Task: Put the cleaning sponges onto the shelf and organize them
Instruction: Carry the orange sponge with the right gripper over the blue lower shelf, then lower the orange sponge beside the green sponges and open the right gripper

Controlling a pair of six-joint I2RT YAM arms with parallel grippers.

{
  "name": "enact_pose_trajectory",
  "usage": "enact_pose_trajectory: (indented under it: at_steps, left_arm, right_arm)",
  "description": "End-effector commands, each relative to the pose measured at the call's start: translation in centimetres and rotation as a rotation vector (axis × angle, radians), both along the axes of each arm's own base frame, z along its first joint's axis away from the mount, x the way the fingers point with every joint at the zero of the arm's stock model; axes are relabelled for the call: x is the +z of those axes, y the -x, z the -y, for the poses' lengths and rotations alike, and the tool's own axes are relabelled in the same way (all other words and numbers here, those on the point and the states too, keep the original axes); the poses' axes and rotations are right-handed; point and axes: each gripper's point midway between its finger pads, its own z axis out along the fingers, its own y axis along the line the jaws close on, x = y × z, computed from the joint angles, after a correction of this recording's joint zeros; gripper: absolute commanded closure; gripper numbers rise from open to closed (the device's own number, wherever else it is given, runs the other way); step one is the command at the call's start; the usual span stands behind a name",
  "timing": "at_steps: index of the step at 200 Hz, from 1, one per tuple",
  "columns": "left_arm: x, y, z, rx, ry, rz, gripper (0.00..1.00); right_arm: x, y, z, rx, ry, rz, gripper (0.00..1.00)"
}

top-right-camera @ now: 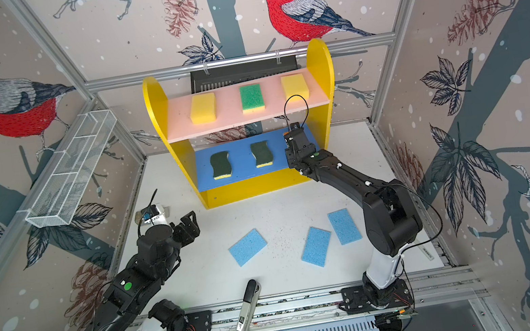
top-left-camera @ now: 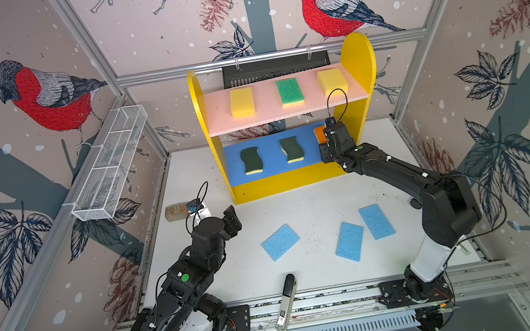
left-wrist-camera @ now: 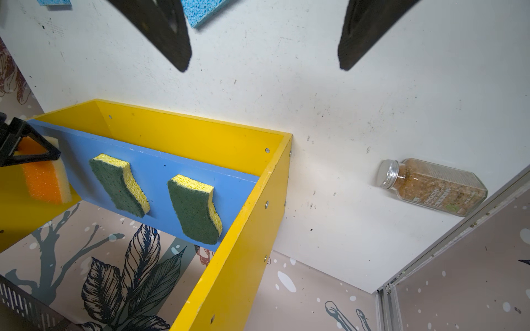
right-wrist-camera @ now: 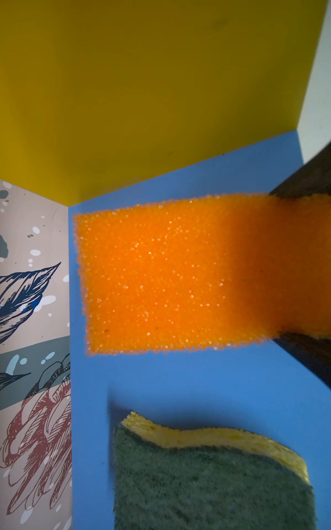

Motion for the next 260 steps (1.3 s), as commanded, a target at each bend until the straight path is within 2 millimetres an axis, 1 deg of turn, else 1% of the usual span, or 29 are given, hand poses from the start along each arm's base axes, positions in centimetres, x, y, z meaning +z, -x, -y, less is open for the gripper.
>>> enact_pose_trajectory:
  at_steps: [1,60,122,211,260]
  left_arm:
    - [0.8,-0.4,-0.3,0.017,-0.010,0.035,0.19]
    - [0.2,-0.7,-0.1,0.018,-0.021,0.019,0.19]
    - [0.1,-1.1,0.3,0.009,-0.025,0.018,0.19]
    - [-0.5,-1.5,0.7,-0.001,-0.029,0.003,0.19]
    - [-0.3,-1.7,0.8,-0.001,-0.025,0.011,0.19]
  right_arm:
    - [0.3,-0.6,0.2,-0.006,0.023,0.018,0.39]
    - [-0.2,-1.1,0.3,-0.004,0.047,0.013,0.39]
    - [-0.7,-1.7,0.0,-0.001,0.040,0.006,0.39]
    - [-0.6,-2.3,0.1,-0.009,0.041,0.011,0.39]
    - [-1.0,-2.4,-0.2,-0.003,0.039,-0.008,0.39]
